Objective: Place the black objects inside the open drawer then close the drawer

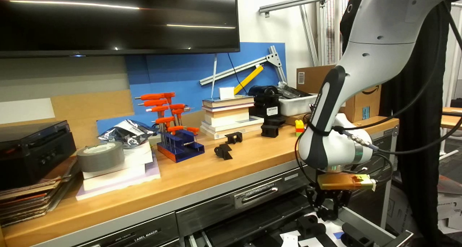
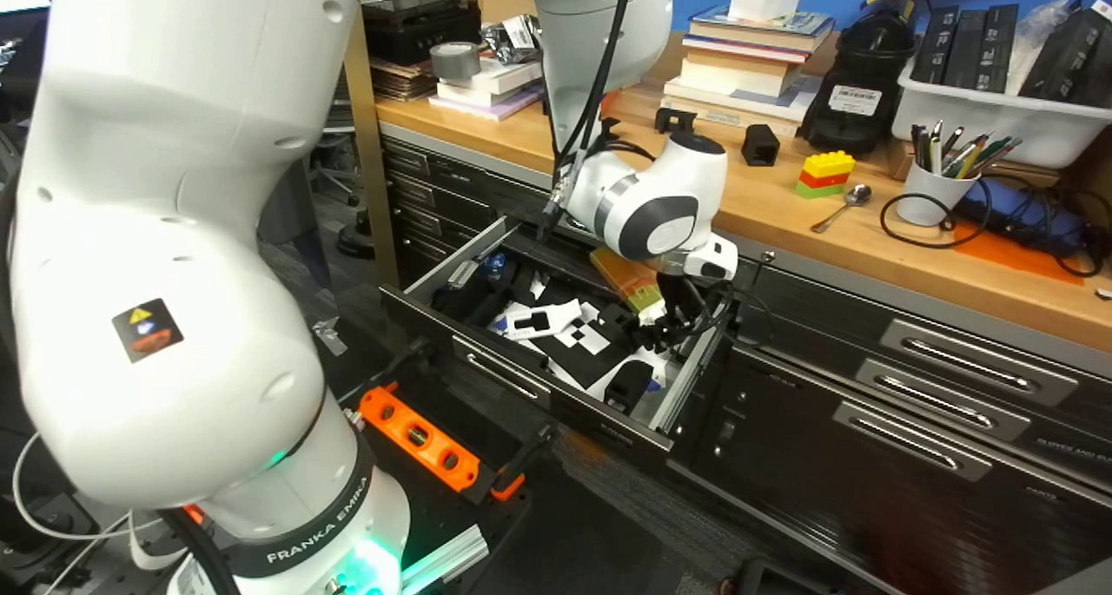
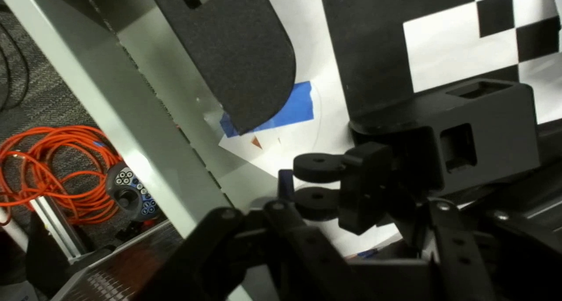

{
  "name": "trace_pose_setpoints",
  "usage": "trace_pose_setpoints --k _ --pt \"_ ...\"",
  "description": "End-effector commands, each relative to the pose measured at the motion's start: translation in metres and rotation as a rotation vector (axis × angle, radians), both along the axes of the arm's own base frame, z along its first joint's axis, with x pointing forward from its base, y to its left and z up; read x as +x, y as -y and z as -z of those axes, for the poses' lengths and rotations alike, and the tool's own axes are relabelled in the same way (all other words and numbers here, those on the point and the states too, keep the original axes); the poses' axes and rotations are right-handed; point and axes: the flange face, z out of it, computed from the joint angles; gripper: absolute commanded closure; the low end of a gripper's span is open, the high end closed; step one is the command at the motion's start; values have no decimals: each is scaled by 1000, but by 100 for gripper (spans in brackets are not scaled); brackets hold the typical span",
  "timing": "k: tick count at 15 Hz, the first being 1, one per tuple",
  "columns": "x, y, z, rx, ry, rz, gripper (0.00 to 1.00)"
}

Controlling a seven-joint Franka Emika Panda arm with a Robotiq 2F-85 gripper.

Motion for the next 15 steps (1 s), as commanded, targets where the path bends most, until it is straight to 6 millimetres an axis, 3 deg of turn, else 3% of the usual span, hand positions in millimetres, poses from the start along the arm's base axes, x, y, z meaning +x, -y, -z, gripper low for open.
trace_pose_setpoints --k 1,3,4,5,8,12,15 --pt "9 8 4 -1 20 35 70" --pt "10 10 6 -1 19 41 70" --pt "10 10 6 -2 17 46 39" --pt "10 11 7 -2 14 49 20" --pt "10 10 4 -2 15 55 1" --pt "11 5 -9 -7 25 49 0" --pt "14 -4 -31 -4 37 31 0"
